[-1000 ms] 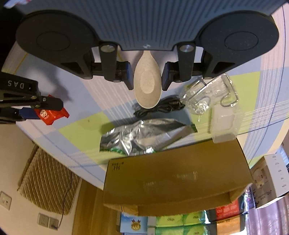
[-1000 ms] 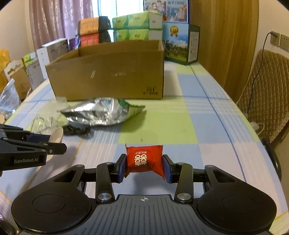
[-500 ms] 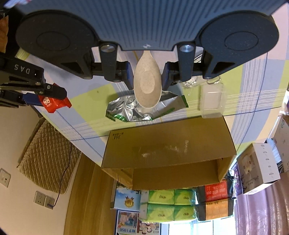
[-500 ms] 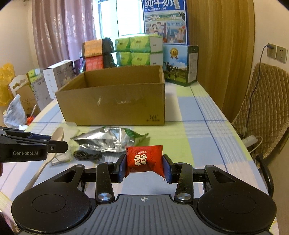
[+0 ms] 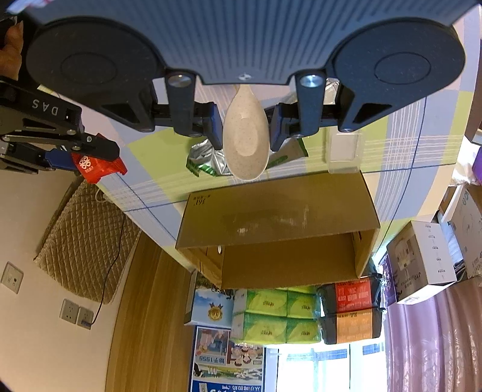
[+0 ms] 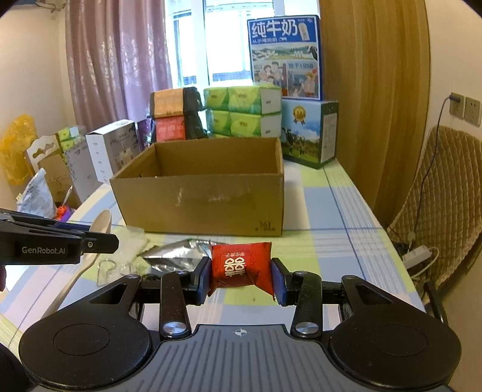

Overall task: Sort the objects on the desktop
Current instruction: 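Carry the spoon and red candy into the cardboard box while both tools open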

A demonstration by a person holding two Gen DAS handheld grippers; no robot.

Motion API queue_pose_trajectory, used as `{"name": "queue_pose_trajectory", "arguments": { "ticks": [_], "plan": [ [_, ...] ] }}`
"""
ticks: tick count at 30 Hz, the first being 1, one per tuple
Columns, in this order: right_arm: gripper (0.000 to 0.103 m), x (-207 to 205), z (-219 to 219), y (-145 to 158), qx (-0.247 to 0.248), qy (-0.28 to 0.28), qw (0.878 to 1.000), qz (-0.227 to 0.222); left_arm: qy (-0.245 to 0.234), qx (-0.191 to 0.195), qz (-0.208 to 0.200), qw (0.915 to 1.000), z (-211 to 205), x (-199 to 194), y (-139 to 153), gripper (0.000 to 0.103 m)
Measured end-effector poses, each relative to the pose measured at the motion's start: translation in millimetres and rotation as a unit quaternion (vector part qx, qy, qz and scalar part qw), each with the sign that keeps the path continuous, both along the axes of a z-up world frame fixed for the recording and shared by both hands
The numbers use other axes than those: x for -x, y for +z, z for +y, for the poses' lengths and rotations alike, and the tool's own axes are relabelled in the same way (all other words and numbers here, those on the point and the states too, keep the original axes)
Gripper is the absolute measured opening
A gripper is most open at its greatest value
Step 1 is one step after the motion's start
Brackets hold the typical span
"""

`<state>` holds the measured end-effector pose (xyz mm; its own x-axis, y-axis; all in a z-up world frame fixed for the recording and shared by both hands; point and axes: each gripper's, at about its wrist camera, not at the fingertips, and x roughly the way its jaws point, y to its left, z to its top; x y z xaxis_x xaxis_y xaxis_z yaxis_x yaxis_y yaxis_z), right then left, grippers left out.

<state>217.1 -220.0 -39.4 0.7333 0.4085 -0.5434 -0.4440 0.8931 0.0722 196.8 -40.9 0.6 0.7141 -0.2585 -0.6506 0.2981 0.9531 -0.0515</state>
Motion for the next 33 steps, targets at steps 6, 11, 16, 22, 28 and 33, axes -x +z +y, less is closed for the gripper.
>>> {"name": "queue_pose_trajectory", "arguments": {
  "ticks": [6, 11, 16, 22, 28, 33],
  "plan": [
    [0.039, -20, 5, 22, -0.005, 0.011, 1.0, -0.01, -0.006, -0.007, -0.014, 0.9999, 1, -18, 19, 0.027],
    [0.039, -57, 17, 46, -0.009, 0.023, 1.0, -0.019, -0.008, -0.015, -0.03, 0.9994, 4, -53, 45, 0.027],
    [0.039, -104, 32, 66, -0.01, 0.032, 0.999, -0.024, 0.003, -0.002, -0.03, 0.9996, 17, -103, 65, 0.027],
    [0.039, -157, 58, 77, 0.005, 0.054, 0.998, -0.021, 0.021, -0.006, -0.031, 0.9993, 32, -166, 71, 0.027],
    [0.039, -202, 82, 77, 0.009, 0.062, 0.998, -0.011, 0.022, 0.013, -0.017, 0.9995, 35, -221, 66, 0.027],
    [0.039, -233, 103, 72, 0.011, 0.065, 0.998, -0.008, 0.022, 0.011, -0.016, 0.9996, 33, -251, 60, 0.027]
  ]
}}
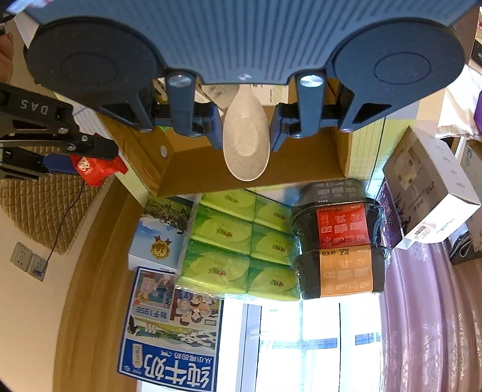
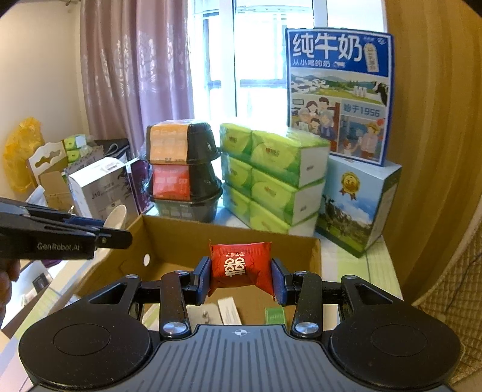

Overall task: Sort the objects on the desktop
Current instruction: 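Carry the spoon and red candy into the cardboard box while both tools open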

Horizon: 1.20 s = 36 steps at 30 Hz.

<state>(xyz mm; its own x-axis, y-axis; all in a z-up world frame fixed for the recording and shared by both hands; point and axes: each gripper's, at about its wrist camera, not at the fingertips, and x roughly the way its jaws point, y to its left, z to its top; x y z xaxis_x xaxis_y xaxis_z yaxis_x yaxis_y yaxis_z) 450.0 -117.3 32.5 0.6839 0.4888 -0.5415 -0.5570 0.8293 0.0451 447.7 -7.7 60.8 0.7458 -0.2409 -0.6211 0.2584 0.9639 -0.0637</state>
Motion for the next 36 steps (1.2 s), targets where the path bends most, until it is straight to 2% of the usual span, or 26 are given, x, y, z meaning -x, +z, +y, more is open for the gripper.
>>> {"name": "queue_pose_trajectory", "arguments": {
  "ticks": [7, 10, 11, 12, 14, 24, 28, 33, 36],
  "plan": [
    [0.039, -32, 18, -14, 0.001, -0.007, 1.0, 0.015, 0.001, -0.01, -0.006, 0.9999, -1, -28, -12, 0.027],
    [0.039, -43, 22, -21, -0.001, -0.013, 1.0, 0.019, 0.008, 0.002, -0.004, 1.0, 1, -39, -19, 0.028],
    [0.041, -46, 22, -24, -0.006, -0.014, 1.0, 0.021, 0.014, 0.0, -0.004, 0.9999, 1, -42, -22, 0.031],
    [0.055, -50, 23, -27, -0.013, -0.013, 0.999, 0.028, 0.02, -0.001, -0.001, 0.9998, 2, -44, -24, 0.035],
    [0.075, -57, 23, -32, -0.02, -0.017, 0.999, 0.043, 0.025, 0.007, 0.003, 0.9997, 5, -45, -29, 0.037],
    [0.077, -54, 10, -36, -0.02, -0.029, 0.998, 0.044, 0.034, 0.013, 0.021, 0.9991, 23, -30, -45, 0.04],
    [0.078, -48, 8, -32, -0.017, -0.029, 0.999, 0.041, 0.034, 0.015, 0.021, 0.9991, 24, -21, -45, 0.053],
    [0.08, -36, 7, -22, -0.018, -0.023, 0.999, 0.039, 0.031, 0.011, 0.024, 0.9992, 25, -6, -42, 0.053],
    [0.083, -24, 5, -15, -0.018, -0.018, 0.999, 0.038, 0.031, 0.012, 0.024, 0.9992, 27, 5, -37, 0.06]
  ]
}}
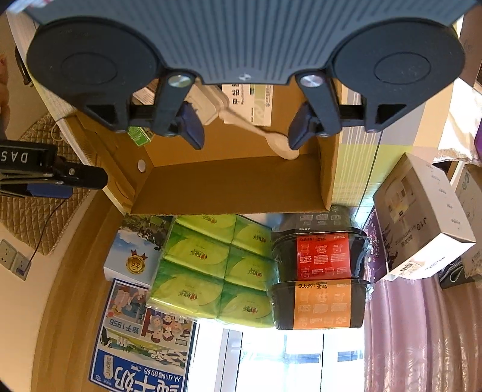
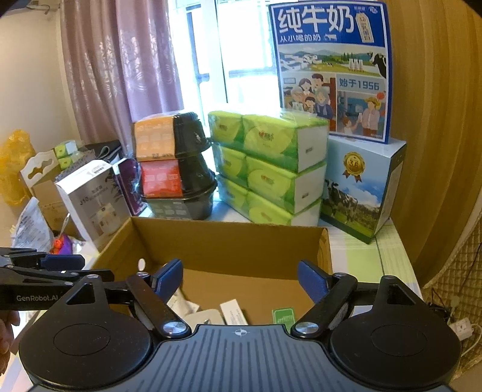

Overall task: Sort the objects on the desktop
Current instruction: 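Carry the spoon and red candy into the cardboard box while both tools open, then withdraw both open tools from the cardboard box back over the table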

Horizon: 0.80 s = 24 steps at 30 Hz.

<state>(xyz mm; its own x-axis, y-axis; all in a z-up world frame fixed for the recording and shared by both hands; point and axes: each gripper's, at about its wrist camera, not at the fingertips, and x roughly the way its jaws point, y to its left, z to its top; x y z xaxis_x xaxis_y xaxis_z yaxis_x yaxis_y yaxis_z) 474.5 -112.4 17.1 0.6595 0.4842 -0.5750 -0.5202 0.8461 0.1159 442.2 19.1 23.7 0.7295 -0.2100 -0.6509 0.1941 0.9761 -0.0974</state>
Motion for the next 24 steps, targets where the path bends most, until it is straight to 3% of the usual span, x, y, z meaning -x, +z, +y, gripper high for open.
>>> {"name": "queue_pose_trajectory", "arguments": {
  "ticks": [9, 17, 24],
  "plan": [
    [0.097, 56, -19, 10, -0.001, 0.022, 1.0, 0.007, -0.009, -0.008, -0.001, 0.9999, 9, 56, 16, 0.082],
    [0.101, 118, -47, -1, 0.014, 0.038, 0.999, 0.03, -0.027, -0.016, 0.005, 0.9995, 14, 123, 13, 0.098],
    [0.101, 162, -69, -12, 0.034, 0.047, 0.997, 0.045, -0.039, -0.03, 0.025, 0.9985, 24, 181, -1, 0.101]
  ]
}}
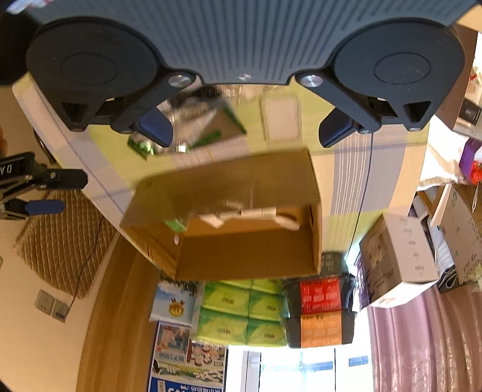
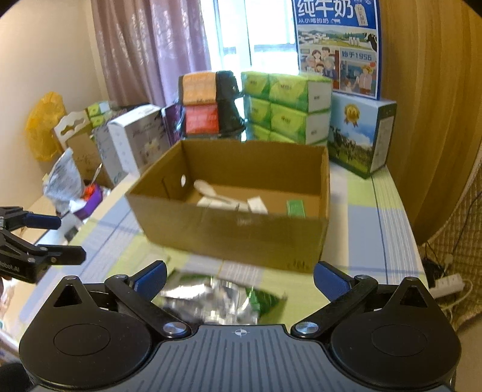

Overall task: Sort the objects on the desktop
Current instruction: 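Withdraw both open tools from the cardboard box back over the table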

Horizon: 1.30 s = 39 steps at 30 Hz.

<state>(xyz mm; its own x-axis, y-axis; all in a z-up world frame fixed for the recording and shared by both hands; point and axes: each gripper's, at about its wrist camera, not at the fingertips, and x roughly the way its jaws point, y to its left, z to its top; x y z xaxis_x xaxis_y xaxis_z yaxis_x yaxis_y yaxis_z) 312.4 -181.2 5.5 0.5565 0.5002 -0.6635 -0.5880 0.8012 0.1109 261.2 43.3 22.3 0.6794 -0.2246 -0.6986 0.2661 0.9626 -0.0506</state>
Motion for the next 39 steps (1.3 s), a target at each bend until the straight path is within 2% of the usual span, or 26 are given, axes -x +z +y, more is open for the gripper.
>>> {"name": "queue_pose_trajectory", "arguments": {
  "ticks": [7, 15, 29, 34, 39],
  "plan": [
    [0.101, 39, -10, -10, 0.031, 0.041, 0.999, -0.003, -0.008, -0.022, 0.015, 0.9996, 17, 43, -8, 0.101],
    [0.101, 62, -18, -17, 0.051, 0.065, 0.996, -0.011, -0.002, -0.038, 0.029, 0.9989, 26, 65, -14, 0.101],
    [0.101, 54, -25, -38, 0.075, 0.079, 0.994, -0.013, 0.095, 0.025, 0.054, 0.9937, 15, 59, -42, 0.101],
    [0.101, 45, -15, -56, 0.113, 0.123, 0.985, -0.04, 0.122, 0.042, 0.058, 0.9899, 4, 47, -61, 0.101],
    [0.101, 33, -1, -79, 0.159, 0.182, 0.968, -0.069, 0.128, 0.032, 0.06, 0.9894, -5, 33, -83, 0.101]
  ]
}}
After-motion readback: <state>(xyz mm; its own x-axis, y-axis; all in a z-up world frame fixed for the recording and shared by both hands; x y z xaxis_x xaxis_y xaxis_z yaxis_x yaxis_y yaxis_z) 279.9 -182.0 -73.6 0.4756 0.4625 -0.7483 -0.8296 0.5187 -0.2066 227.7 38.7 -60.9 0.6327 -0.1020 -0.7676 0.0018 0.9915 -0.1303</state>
